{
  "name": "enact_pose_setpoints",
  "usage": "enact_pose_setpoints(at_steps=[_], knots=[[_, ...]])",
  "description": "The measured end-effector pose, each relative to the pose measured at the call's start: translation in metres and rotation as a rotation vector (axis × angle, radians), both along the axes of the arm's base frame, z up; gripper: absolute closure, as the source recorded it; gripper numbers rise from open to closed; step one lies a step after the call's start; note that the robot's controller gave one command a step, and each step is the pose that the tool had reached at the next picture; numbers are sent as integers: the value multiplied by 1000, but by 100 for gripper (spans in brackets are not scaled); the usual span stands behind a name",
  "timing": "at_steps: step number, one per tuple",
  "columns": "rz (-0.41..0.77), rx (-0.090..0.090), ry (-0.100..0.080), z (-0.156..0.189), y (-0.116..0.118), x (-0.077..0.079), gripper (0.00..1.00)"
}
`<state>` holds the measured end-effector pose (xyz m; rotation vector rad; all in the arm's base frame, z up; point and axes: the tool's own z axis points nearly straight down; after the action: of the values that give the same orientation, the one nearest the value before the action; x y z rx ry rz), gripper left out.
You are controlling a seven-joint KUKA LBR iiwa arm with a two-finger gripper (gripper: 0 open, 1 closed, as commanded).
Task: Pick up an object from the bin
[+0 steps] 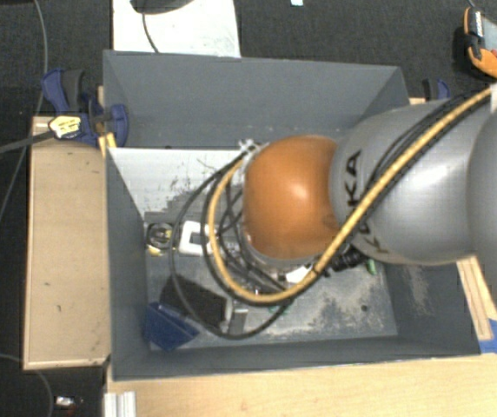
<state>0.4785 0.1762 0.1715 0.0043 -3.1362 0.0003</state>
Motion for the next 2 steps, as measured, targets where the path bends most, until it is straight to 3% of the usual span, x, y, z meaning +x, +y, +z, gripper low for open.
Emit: enact_pose_setpoints(at_steps=[1, 2], knots=[[-6, 1, -7, 3, -1, 2, 0], [-221, 2, -8, -92, 35, 36, 0]])
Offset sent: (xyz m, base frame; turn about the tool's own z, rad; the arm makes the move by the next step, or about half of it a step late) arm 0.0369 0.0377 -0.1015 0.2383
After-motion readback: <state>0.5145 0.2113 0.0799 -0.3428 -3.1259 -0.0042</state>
